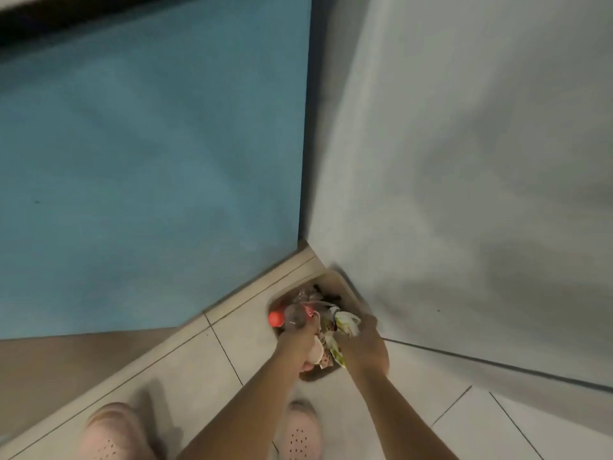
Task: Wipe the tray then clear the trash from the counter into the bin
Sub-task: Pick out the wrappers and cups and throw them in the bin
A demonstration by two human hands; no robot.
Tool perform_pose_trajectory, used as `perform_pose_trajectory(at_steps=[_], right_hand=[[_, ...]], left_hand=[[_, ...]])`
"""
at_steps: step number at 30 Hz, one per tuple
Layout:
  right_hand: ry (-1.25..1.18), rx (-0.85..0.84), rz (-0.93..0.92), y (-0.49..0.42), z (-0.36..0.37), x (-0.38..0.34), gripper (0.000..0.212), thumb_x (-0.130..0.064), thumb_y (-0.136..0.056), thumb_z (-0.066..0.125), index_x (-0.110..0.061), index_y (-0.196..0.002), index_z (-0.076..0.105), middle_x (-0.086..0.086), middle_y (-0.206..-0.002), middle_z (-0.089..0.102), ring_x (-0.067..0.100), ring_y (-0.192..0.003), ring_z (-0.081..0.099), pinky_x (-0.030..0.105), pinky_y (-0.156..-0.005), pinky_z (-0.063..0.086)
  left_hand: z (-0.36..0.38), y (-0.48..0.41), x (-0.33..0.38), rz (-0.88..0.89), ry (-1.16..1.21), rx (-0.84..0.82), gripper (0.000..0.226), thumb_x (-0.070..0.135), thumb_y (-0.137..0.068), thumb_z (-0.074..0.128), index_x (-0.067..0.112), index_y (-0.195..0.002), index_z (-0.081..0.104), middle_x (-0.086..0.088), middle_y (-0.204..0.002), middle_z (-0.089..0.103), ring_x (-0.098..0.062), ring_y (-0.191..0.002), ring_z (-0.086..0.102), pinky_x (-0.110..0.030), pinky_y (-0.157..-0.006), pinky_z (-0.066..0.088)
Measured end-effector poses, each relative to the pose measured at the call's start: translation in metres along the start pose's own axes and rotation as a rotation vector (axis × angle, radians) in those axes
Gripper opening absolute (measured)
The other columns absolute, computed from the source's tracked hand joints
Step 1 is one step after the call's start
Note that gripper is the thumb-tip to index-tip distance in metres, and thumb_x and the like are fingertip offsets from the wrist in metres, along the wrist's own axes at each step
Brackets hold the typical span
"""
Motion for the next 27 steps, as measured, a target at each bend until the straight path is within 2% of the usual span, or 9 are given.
perform_pose_trajectory(at_steps=[2,8,12,14,17,21,23,25,27], right_hand=[[0.055,-0.052,0.004,-0.012,0.011,0.002,0.074,-0.043,-0.076,0.071,-0.021,-0.137,0.035,0.003,-0.130,0.056,0.026,-0.114,0.057,0.033,-0.087,0.047],[0.053,-0.059,-0.039,-0.021,0.017,-0.012,0.046,-0.013,-0.086,0.055,-0.011,-0.131,0.049,0.009,-0.129,0.055,0.027,-0.117,0.053,0.029,-0.089,0.043],[0.082,-0.072,-0.119,-0.019,0.014,-0.034,0.051,-0.014,-0.089,0.053,-0.012,-0.138,0.039,0.008,-0.130,0.055,0.026,-0.120,0.051,0.029,-0.094,0.040],[0.066,-0.124,-0.124,-0.018,0.014,-0.041,0.065,-0.019,-0.088,0.057,-0.011,-0.145,0.028,0.008,-0.134,0.052,0.026,-0.123,0.050,0.031,-0.096,0.040],[0.085,-0.163,-0.136,-0.009,0.014,-0.048,0.064,-0.022,-0.090,0.056,-0.009,-0.145,0.026,0.007,-0.135,0.051,0.025,-0.120,0.051,0.031,-0.095,0.043],[0.089,-0.060,-0.254,0.023,0.005,-0.061,0.054,-0.023,-0.089,0.052,-0.014,-0.140,0.037,-0.006,-0.136,0.052,0.018,-0.122,0.051,0.027,-0.097,0.041],[-0.017,-0.046,-0.290,0.047,-0.002,-0.071,0.054,-0.022,-0.082,0.054,-0.018,-0.135,0.044,-0.005,-0.127,0.058,0.017,-0.118,0.054,0.030,-0.097,0.043],[-0.105,-0.034,-0.377,0.084,-0.016,-0.091,0.043,-0.019,-0.081,0.053,-0.023,-0.124,0.054,-0.006,-0.114,0.063,0.016,-0.108,0.059,0.030,-0.092,0.046],[-0.229,-0.006,-0.426,0.141,-0.045,-0.123,0.028,-0.012,-0.085,0.053,-0.023,-0.110,0.062,-0.006,-0.097,0.067,0.011,-0.091,0.063,0.014,-0.078,0.044]], left_hand=[[0.004,-0.009,-0.003,-0.043,0.013,0.003,0.067,0.057,-0.084,0.058,0.010,-0.130,0.045,-0.013,-0.129,0.052,-0.031,-0.114,0.051,-0.037,-0.093,0.047],[-0.008,-0.005,-0.002,0.098,-0.311,0.067,0.043,0.034,-0.093,0.052,0.003,-0.121,0.058,-0.018,-0.125,0.059,-0.032,-0.116,0.055,-0.035,-0.095,0.045],[-0.027,0.005,0.007,0.112,-0.318,0.093,0.030,0.015,-0.090,0.050,-0.001,-0.115,0.059,-0.021,-0.119,0.061,-0.035,-0.112,0.057,-0.031,-0.068,0.046],[-0.040,0.010,0.012,0.137,-0.250,0.116,0.028,0.013,-0.091,0.050,-0.001,-0.113,0.059,-0.016,-0.099,0.064,-0.031,-0.091,0.061,-0.025,-0.056,0.037],[-0.060,0.027,0.023,0.185,-0.204,0.152,0.015,0.012,-0.088,0.052,0.004,-0.098,0.060,-0.005,-0.068,0.048,-0.017,-0.059,0.043,-0.024,-0.051,0.030],[-0.083,0.069,0.032,0.303,-0.175,0.146,0.018,0.016,-0.088,0.056,0.007,-0.101,0.064,-0.005,-0.086,0.058,-0.017,-0.072,0.053,-0.024,-0.060,0.039],[-0.095,0.108,0.036,0.386,-0.133,0.121,0.006,0.015,-0.088,0.059,0.019,-0.091,0.062,0.001,-0.090,0.058,-0.015,-0.079,0.056,-0.023,-0.063,0.040],[-0.114,0.159,0.044,0.538,-0.141,0.141,0.013,0.015,-0.088,0.059,0.027,-0.084,0.058,0.004,-0.093,0.058,-0.016,-0.090,0.060,-0.020,-0.070,0.041],[-0.140,0.217,0.052,0.687,-0.142,0.171,0.016,0.014,-0.089,0.060,0.030,-0.086,0.058,0.006,-0.094,0.060,0.003,-0.087,0.059,-0.008,-0.072,0.040]])
Point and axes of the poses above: each hand's wrist, its own y-axis away from the middle knuckle, its own z-axis out of the palm, x = y × z, the point moved 4 cm from there along -y, towards the middle knuckle
